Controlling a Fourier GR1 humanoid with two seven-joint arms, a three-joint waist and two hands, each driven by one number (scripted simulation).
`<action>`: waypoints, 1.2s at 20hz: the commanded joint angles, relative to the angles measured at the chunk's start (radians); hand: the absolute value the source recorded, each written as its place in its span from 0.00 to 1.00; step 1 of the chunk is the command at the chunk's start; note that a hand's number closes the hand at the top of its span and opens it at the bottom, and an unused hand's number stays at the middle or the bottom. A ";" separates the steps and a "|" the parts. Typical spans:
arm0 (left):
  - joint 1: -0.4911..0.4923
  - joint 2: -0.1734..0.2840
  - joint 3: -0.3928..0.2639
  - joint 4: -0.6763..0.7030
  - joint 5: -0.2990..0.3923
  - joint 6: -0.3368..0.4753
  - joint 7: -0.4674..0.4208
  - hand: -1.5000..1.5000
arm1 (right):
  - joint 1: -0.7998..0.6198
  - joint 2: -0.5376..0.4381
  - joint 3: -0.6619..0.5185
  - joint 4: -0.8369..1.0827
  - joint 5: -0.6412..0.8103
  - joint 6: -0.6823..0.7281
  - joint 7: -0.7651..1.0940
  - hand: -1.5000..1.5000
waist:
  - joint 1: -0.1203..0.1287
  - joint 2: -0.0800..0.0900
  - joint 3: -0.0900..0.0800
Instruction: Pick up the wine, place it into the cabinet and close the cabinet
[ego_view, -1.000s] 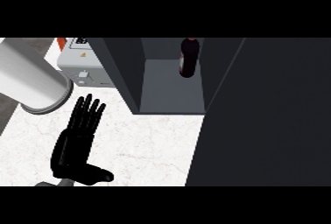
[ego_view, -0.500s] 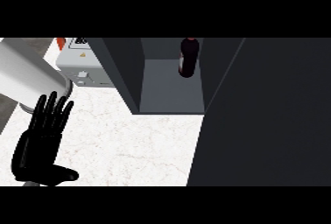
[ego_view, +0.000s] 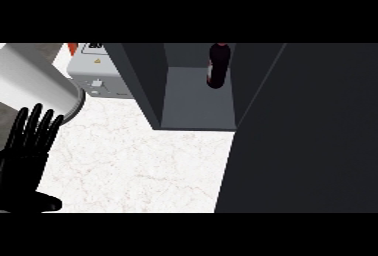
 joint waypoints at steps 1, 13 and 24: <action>0.009 0.028 0.027 0.002 0.026 -0.043 0.013 0.00 | -0.087 0.153 0.094 -0.139 -0.031 -0.026 0.118 1.00 | 0.014 0.003 -0.001; -0.017 0.060 0.058 0.045 0.060 -0.098 0.046 0.00 | -0.261 0.306 0.038 0.004 -0.109 0.017 0.214 1.00 | 0.057 0.013 -0.004; -0.045 0.082 0.099 0.086 0.088 -0.146 0.055 0.00 | -0.812 0.697 -0.092 0.390 -0.114 -0.058 0.500 1.00 | 0.059 0.008 -0.003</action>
